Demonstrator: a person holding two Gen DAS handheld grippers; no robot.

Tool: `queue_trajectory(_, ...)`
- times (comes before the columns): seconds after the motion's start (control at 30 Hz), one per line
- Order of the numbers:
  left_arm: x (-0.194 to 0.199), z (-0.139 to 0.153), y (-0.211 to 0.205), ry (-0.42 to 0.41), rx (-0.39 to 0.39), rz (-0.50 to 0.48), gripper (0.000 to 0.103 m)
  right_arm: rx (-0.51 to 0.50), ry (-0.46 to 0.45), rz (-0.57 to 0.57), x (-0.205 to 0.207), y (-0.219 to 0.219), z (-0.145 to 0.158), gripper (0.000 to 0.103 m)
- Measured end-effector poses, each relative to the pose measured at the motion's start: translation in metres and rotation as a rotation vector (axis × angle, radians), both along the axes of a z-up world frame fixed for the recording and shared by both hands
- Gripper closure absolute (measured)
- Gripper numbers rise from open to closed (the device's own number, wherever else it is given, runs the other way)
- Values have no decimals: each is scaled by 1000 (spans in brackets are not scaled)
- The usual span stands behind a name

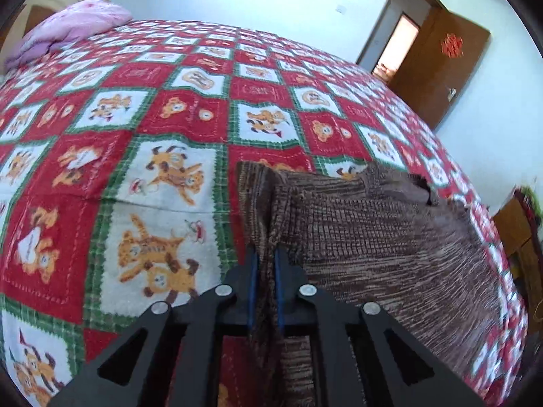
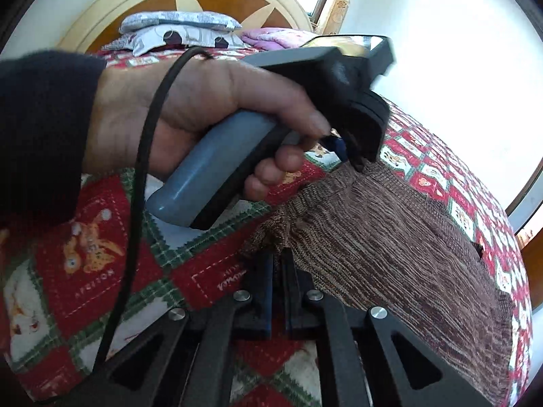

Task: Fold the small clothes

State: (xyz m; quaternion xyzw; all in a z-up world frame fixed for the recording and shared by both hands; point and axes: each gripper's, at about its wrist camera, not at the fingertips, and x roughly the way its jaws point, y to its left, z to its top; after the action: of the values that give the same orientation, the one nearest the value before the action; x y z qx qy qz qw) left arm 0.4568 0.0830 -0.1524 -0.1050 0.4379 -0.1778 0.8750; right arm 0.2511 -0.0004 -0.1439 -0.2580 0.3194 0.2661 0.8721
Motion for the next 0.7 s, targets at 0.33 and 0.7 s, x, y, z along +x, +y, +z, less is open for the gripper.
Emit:
queue_trajectory(0.33, 3, 21, 13, 95, -191, 57, 94, 249, 70, -69, -6, -66, 30, 100)
queue_trajectory(0.7, -6, 79, -20, 78, -290, 33, 94, 451, 124, -176, 3, -132, 57, 100)
